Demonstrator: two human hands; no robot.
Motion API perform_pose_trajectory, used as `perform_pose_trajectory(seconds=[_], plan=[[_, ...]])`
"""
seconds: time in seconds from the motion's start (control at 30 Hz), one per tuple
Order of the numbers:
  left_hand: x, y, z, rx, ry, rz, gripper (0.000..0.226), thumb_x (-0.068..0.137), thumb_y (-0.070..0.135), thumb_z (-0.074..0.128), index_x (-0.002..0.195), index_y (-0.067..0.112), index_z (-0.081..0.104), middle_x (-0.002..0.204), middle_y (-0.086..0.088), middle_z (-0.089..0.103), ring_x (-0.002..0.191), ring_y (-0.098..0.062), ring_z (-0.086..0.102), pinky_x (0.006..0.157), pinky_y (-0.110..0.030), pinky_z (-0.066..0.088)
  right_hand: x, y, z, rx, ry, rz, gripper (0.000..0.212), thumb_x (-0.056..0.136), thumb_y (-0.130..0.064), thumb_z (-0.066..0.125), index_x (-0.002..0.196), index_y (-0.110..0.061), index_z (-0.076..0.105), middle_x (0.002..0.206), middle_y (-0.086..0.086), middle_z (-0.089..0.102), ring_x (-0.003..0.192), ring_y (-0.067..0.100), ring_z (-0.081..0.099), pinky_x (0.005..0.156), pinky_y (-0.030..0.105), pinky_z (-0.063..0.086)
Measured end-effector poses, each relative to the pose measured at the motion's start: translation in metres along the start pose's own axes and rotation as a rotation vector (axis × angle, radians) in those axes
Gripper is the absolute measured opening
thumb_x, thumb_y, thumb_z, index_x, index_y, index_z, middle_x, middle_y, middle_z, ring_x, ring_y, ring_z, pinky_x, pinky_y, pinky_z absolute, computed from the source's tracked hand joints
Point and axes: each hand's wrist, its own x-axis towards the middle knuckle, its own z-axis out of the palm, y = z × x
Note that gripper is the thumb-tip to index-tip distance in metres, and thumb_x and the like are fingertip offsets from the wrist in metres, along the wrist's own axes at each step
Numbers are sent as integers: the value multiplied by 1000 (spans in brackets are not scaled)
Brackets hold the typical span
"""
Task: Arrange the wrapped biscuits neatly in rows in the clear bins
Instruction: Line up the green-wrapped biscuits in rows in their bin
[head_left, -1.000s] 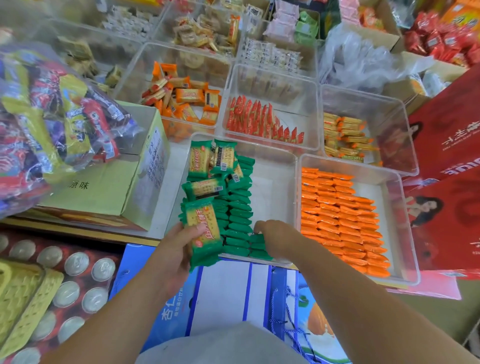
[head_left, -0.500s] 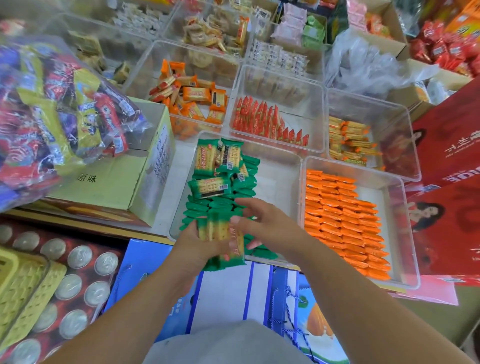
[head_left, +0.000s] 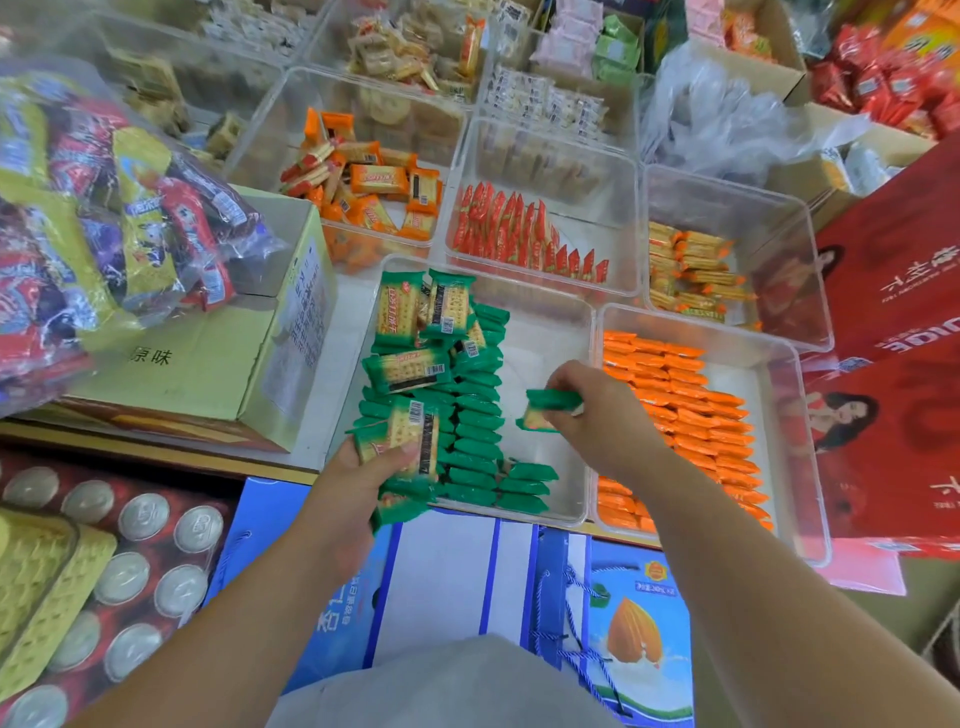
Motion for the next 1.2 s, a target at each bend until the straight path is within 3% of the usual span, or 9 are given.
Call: perform_pose_trajectory(seconds=[0.17, 0.33, 0.47, 0.53, 0.63, 0.73, 0.9, 1.03, 1.2], plan=[[-1, -1, -1, 9, 14, -14, 27, 90, 1, 65, 113, 15, 61, 99, -14, 76, 90, -35, 74, 65, -41, 60, 10, 5, 43, -390, -292, 29, 25, 90, -8, 60, 108, -23, 51, 102, 6, 63, 84, 22, 56, 64, 34, 47], [-9, 0, -3, 35, -12, -17, 29, 92, -3, 60, 118, 11, 60, 102, -16, 75, 91, -35, 73, 72, -45, 62, 10, 1, 67, -465, -480, 4, 46, 93, -3, 50, 135, -20, 46, 111, 11, 62, 88, 24, 56, 64, 32, 45], [-11, -1, -5, 117, -25, 17, 36, 88, -2, 69, 117, 15, 60, 106, -12, 76, 97, -33, 74, 79, -47, 61, 7, -17, 57, -610, -272, -80, 33, 90, -12, 52, 122, -17, 60, 105, 9, 62, 101, 28, 57, 80, 38, 51], [-10, -2, -6, 165, -32, 32, 39, 86, -2, 72, 117, 17, 61, 103, -10, 77, 95, -32, 75, 76, -46, 62, 3, -32, 48, -339, -170, -56, 32, 96, -21, 51, 125, -21, 63, 116, 4, 65, 105, 25, 60, 87, 39, 53], [-8, -2, -1, 258, -74, 55, 50, 76, 3, 81, 117, 22, 62, 104, -9, 76, 95, -30, 74, 82, -49, 61, -9, -58, 40, 302, -253, -8, 36, 99, -27, 56, 135, -26, 60, 130, -8, 64, 115, 8, 58, 98, 33, 51], [-6, -1, 8, 364, -89, 71, 57, 63, 19, 84, 115, 29, 63, 101, -2, 77, 95, -25, 74, 83, -45, 59, -16, -67, 34, 294, -291, -63, 41, 95, -33, 67, 136, -27, 59, 127, -10, 61, 102, 4, 58, 79, 18, 52], [2, 3, 9, 303, -55, 75, 30, 91, 20, 75, 116, 28, 61, 103, -3, 77, 91, -24, 76, 79, -42, 57, -11, -36, 1, 556, -118, 103, 20, 92, -17, 72, 109, -26, 65, 105, -3, 70, 86, 13, 71, 68, 24, 59], [8, 5, -2, 247, 5, 85, 15, 102, 16, 58, 116, 21, 56, 101, -5, 78, 91, -25, 76, 78, -42, 56, 3, 4, -11, 164, 139, 85, 20, 89, -15, 72, 98, -29, 61, 96, -9, 64, 86, 12, 60, 64, 17, 42], [15, 2, -14, 191, 53, 74, 18, 103, 12, 45, 118, 18, 54, 104, -9, 78, 95, -29, 76, 87, -49, 57, 14, 17, 24, -256, -80, 21, 21, 89, -12, 63, 102, -28, 59, 96, -7, 57, 82, 18, 56, 65, 30, 45]])
